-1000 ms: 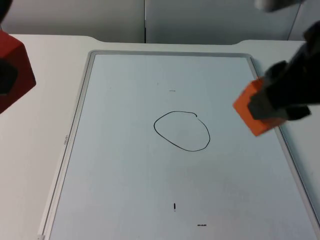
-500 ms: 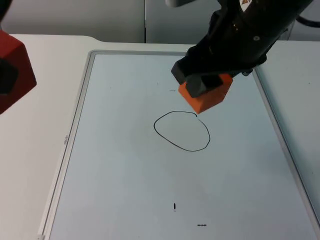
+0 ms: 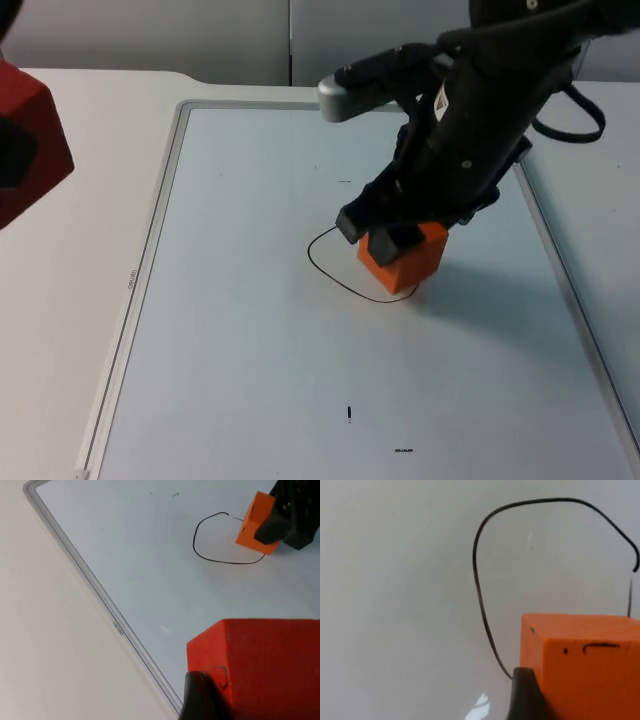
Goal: Pick up one cube with the left hand and another cube with the right hand. First place the cube in the right hand at the target position, then stack the cube in the left hand on top.
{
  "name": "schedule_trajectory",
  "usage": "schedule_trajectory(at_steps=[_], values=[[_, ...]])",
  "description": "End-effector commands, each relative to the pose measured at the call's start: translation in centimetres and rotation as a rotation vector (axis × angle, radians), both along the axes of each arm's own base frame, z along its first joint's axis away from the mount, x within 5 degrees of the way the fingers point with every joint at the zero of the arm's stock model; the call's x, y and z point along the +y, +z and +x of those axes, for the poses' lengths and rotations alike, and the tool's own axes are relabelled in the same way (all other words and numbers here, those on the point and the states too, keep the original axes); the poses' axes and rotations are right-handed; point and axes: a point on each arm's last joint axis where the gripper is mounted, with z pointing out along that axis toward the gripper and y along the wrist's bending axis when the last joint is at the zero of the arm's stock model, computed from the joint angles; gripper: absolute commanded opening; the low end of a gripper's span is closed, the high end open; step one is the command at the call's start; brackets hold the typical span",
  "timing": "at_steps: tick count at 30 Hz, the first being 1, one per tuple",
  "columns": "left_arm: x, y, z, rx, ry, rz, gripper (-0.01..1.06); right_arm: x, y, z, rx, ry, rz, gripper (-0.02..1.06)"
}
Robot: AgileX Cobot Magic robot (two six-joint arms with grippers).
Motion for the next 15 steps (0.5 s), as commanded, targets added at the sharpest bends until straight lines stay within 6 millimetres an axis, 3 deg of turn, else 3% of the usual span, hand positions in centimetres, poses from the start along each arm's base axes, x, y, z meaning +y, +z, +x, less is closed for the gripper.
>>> schedule_trajectory(at_steps=[1,6,15], values=[[-0.2,0.2,0.0,-0.015,-0.005,-0.021,0.03,0.4,-0.1,0.9,-0.027,0.002,0.019,0.0],[-0.2,0.2,0.0,-0.015,-0.005,-0.021,0.03,1.3,-0.5,2.1,-0.028,-0.003,0.018,0.0],[-0.2,0.2,0.0,-0.014,-0.005,-0.023,0.03,1.4,-2.2,2.3,0.01,-0.004,-0.009,0.0]])
